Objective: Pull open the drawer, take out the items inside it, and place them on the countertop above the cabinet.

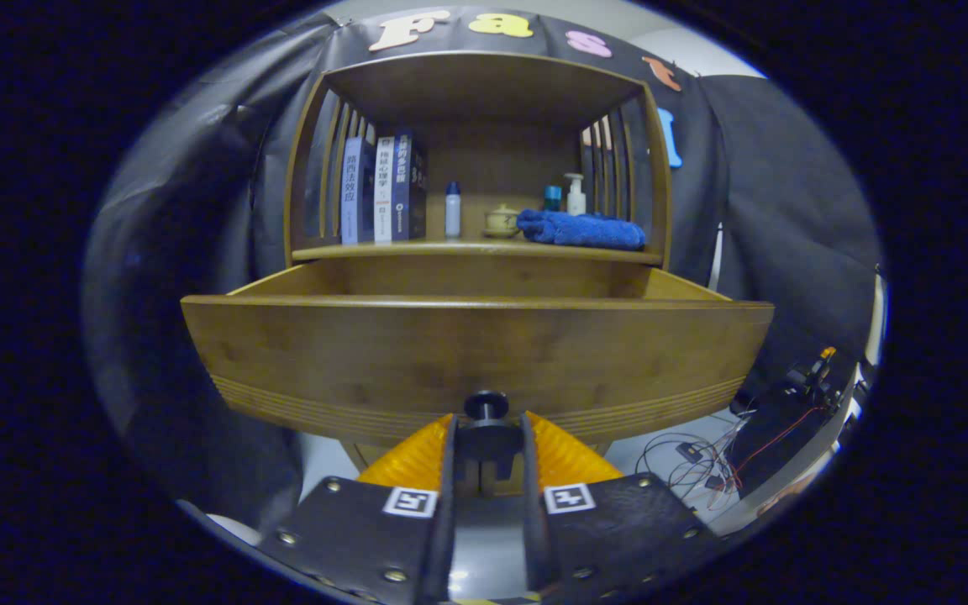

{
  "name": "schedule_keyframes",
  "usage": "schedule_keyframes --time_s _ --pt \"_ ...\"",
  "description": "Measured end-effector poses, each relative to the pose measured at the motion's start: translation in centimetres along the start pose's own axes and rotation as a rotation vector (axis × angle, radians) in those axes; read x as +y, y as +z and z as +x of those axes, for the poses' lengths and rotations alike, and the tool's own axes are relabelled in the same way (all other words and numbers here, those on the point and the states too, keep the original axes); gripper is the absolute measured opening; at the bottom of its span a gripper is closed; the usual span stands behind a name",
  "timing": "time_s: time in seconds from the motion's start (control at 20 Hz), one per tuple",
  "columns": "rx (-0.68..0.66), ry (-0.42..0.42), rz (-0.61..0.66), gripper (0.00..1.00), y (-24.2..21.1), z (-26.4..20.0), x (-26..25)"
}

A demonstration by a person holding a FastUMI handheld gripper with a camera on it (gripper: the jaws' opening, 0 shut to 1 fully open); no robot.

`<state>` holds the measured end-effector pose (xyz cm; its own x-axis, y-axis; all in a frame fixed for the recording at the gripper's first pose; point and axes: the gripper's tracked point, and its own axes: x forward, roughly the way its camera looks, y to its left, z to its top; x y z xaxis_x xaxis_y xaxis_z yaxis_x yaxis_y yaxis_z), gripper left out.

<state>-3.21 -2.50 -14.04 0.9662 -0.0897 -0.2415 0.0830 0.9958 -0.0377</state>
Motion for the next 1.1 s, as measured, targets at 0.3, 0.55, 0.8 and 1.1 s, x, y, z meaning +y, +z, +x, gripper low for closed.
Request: schedule_keyframes --time_s 0.3,0.55,0.8,1.1 --pt "-0.036 -0.017 -0.015 0.99 4.6 -3.4 1.4" --pt "-0.057 -0.001 0.015 0.98 8.9 -4.7 2.7" --pt "-0.039 -0.024 -0.002 0.98 13.4 -3.4 3.3" --pt "0.009 -0.053 0.022 0.98 16.6 1.4 3.8"
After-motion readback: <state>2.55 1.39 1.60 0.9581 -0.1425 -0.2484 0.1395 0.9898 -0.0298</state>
